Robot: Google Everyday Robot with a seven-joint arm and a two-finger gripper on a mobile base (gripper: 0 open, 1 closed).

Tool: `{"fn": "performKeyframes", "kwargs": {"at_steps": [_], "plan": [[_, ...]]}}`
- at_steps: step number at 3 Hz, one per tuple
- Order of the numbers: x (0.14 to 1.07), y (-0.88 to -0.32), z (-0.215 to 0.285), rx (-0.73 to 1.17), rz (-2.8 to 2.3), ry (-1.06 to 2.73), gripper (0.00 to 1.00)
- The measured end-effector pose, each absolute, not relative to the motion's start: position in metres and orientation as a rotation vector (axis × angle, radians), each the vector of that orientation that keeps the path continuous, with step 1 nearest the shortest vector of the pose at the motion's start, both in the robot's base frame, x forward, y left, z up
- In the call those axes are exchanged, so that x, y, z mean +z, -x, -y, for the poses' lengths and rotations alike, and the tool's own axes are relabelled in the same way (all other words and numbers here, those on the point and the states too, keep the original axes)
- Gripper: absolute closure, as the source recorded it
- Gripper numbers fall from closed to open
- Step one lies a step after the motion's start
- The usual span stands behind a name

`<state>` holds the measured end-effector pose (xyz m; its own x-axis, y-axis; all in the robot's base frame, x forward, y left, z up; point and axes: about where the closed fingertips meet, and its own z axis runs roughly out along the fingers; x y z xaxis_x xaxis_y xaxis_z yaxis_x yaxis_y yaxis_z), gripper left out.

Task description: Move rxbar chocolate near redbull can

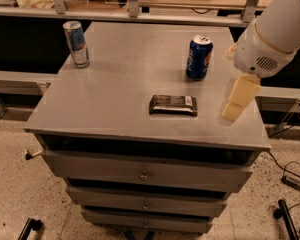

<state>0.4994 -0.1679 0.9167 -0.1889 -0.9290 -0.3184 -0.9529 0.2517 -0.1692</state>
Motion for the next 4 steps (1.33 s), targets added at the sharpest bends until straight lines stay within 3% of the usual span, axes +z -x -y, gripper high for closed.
{"fn": "performKeyframes", "kwargs": {"at_steps": [4], "plan": [[0.840, -0.535, 0.077, 0.393, -2.068, 1.802, 0.00]]}}
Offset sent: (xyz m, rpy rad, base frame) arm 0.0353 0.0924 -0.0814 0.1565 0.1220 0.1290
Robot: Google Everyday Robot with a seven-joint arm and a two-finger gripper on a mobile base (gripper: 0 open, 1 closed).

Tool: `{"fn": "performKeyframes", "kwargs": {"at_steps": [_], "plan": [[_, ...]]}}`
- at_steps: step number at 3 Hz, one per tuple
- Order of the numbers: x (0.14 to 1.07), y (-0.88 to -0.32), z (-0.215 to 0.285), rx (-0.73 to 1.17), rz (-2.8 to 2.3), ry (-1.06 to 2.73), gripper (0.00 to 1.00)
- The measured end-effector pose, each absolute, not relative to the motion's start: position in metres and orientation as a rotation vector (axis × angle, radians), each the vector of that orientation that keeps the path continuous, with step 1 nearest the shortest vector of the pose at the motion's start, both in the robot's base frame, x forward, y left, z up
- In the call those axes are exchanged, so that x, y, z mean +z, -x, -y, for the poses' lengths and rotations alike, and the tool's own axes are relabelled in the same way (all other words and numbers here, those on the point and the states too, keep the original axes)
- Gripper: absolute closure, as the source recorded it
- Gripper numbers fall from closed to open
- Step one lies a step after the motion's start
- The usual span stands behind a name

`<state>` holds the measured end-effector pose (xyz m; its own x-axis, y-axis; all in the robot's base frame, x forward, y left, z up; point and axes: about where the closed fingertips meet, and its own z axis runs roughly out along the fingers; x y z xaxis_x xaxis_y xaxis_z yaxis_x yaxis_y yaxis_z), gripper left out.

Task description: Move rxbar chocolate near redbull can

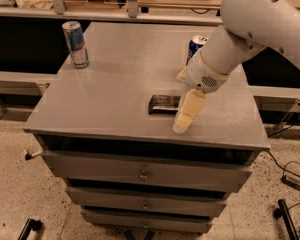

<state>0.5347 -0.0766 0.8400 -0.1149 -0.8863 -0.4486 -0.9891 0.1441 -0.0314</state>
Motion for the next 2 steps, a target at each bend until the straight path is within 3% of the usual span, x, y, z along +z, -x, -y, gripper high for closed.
{"fn": "performKeyframes", "kwargs": {"at_steps": [1, 2], "plan": [[0.8286, -0.5388, 0.0685, 0.411, -2.073, 1.813, 0.04], [0.8280, -0.5383, 0.0676, 0.413, -2.072, 1.816, 0.34]]}}
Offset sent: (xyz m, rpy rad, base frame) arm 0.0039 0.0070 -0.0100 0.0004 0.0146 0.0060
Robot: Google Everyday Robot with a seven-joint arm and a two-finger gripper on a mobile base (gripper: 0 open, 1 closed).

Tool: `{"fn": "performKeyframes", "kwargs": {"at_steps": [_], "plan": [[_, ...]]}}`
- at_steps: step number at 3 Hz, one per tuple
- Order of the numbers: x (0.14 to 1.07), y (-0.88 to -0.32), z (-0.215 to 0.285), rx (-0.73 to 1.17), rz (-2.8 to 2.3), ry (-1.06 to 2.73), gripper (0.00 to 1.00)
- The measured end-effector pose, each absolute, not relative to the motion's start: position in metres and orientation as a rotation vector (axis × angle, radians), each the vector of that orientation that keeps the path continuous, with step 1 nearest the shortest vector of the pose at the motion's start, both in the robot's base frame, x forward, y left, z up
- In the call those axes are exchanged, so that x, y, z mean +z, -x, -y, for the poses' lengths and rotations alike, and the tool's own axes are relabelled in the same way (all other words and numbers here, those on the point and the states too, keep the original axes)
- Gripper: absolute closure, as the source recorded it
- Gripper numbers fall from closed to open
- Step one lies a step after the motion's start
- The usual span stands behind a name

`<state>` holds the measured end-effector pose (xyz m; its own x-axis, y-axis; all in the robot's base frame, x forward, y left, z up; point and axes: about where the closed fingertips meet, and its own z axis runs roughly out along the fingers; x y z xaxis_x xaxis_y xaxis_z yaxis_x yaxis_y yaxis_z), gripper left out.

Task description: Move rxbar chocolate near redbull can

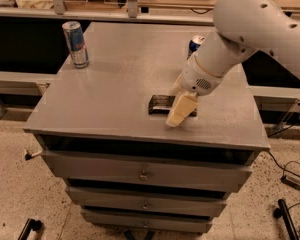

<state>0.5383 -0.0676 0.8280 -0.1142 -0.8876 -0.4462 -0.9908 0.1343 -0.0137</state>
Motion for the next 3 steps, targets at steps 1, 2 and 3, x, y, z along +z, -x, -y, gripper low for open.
{"fn": "performKeyframes", "kwargs": {"at_steps": [1, 2, 3], "plan": [[0.8268, -0.5379, 0.0662, 0.415, -2.071, 1.820, 0.65], [0.8267, -0.5377, 0.0657, 0.416, -2.071, 1.821, 0.88], [0.8272, -0.5377, 0.0657, 0.416, -2.071, 1.821, 1.00]]}}
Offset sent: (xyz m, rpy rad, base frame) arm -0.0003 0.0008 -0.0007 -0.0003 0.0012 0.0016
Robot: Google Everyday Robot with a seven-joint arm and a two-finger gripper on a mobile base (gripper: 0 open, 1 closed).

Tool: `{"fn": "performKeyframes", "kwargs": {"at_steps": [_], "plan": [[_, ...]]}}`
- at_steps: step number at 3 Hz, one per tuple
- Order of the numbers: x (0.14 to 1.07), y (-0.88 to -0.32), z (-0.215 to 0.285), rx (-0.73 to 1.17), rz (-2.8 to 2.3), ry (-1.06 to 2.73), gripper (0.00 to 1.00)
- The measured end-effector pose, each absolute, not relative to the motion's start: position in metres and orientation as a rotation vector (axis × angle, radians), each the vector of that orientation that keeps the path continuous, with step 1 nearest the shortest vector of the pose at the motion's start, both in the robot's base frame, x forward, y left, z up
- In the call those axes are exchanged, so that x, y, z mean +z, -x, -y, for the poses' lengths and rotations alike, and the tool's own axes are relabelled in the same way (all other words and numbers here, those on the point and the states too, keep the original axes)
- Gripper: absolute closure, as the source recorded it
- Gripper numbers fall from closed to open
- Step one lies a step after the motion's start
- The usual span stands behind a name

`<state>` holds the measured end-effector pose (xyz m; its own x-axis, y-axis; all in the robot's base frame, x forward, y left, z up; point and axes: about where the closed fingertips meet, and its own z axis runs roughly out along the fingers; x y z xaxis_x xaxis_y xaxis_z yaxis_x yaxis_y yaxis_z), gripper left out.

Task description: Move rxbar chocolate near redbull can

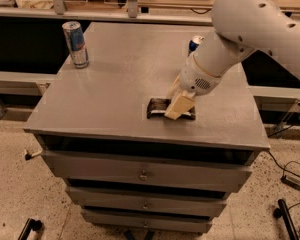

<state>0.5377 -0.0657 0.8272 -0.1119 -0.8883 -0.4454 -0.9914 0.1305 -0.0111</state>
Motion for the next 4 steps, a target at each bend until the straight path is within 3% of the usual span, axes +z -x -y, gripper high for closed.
{"fn": "performKeyframes", "kwargs": {"at_steps": [3, 4], "plan": [[0.897, -0.581, 0.020, 0.485, -1.861, 1.733, 1.00], [0.907, -0.616, -0.008, 0.415, -1.875, 1.743, 1.00]]}}
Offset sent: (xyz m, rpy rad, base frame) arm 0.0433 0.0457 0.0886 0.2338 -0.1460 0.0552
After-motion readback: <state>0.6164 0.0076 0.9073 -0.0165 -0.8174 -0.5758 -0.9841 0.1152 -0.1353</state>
